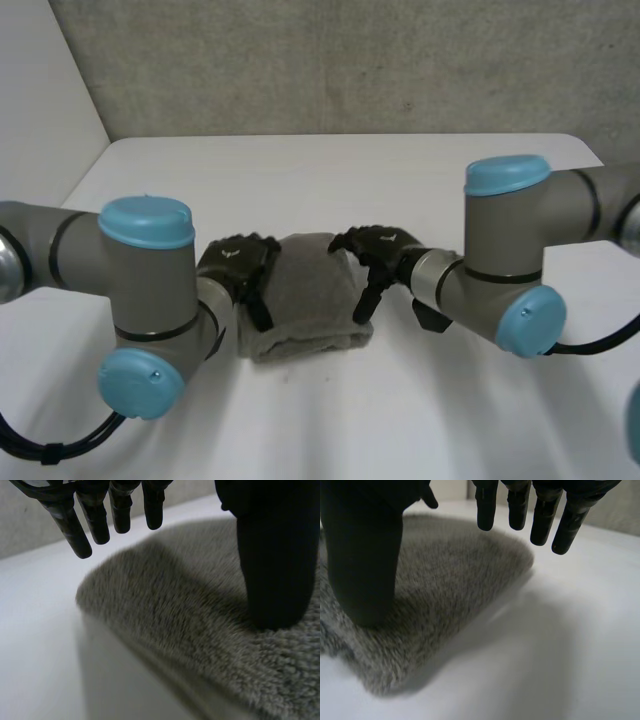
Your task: Fold the laundry
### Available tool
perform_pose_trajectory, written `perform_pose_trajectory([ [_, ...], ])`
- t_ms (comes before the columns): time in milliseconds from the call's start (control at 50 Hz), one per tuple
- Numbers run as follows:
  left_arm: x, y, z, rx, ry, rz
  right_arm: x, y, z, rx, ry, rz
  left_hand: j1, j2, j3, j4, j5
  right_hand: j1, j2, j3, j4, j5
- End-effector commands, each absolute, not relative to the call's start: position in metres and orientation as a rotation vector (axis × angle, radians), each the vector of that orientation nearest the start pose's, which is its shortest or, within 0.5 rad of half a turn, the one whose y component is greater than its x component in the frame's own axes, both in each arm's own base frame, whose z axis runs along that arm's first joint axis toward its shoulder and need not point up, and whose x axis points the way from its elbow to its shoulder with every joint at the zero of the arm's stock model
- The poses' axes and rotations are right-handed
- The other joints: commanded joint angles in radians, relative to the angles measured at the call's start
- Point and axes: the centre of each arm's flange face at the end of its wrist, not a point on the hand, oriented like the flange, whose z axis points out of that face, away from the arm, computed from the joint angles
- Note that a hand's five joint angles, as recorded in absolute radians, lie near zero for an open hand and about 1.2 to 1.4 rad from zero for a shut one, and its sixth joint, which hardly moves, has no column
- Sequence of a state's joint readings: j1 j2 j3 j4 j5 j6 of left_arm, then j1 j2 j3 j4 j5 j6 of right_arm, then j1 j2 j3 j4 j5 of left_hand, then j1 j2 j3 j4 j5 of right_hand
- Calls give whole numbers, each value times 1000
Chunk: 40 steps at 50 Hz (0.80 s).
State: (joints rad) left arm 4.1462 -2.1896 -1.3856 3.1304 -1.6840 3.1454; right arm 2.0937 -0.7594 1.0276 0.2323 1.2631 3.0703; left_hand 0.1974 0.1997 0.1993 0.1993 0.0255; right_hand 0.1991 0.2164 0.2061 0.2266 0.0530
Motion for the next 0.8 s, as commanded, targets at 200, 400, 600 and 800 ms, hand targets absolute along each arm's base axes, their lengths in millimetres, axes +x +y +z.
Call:
perform_pose_trajectory([
  [200,-296,-244,165,839,2585,-1790,361,-265,172,-1148,2063,-1443,-7,-10,-9,-9,-10,-25,-42,-32,-52,-53],
  [400,-294,-249,285,688,2332,-2252,319,-278,300,-738,1959,-2000,-5,-7,-6,-6,-7,-25,-42,-32,-52,-53],
  [600,-261,-229,361,577,2373,-2238,270,-267,353,-547,2033,-2155,-10,-13,-12,-12,-13,-25,-42,-32,-52,-53],
  [800,-251,-223,359,514,2507,-2252,254,-253,353,-554,2127,-2086,-13,-16,-15,-15,-16,-25,-42,-32,-52,-53],
])
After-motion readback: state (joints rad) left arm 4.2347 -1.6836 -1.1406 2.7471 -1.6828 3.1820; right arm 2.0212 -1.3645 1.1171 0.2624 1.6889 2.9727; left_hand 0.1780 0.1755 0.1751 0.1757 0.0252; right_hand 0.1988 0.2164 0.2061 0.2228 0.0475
